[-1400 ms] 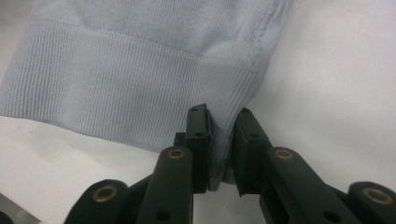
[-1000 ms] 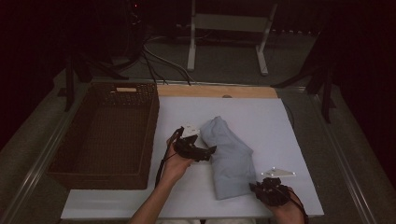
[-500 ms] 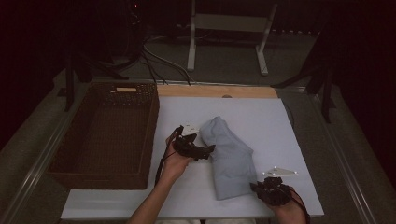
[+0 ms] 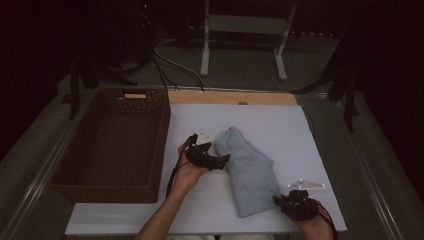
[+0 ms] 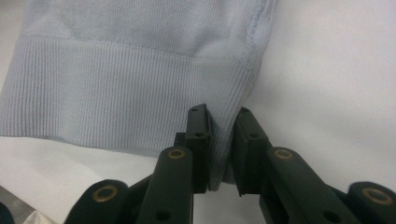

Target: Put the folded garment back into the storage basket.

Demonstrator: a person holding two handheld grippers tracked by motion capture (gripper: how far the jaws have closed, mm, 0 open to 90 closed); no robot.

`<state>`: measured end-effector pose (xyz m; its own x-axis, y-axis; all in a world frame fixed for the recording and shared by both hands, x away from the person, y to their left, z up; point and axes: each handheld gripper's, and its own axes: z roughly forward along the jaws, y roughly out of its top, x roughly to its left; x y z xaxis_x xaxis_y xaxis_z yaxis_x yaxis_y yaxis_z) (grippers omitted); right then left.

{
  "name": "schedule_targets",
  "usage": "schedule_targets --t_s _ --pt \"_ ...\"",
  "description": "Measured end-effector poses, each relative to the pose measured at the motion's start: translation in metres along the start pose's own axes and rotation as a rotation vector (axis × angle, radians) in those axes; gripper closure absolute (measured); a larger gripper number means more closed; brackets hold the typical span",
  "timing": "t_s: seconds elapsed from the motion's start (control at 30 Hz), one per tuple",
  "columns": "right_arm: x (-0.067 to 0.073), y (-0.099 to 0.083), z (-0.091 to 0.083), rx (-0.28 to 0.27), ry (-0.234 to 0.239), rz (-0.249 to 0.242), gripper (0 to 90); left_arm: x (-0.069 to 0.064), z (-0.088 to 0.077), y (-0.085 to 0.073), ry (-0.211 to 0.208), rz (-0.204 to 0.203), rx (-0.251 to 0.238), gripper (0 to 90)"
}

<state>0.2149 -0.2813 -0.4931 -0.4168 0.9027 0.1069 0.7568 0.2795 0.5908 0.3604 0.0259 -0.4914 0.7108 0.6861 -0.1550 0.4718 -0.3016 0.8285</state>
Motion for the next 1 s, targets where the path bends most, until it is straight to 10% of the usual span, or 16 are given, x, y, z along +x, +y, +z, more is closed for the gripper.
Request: schedule_targets --t_s 1.0 --pt "-0.02 -0.007 -0.011 -0.018 -0.069 0.022 79.1 0.001 0.017 -0.006 0.025 -0.019 0.077 10.9"
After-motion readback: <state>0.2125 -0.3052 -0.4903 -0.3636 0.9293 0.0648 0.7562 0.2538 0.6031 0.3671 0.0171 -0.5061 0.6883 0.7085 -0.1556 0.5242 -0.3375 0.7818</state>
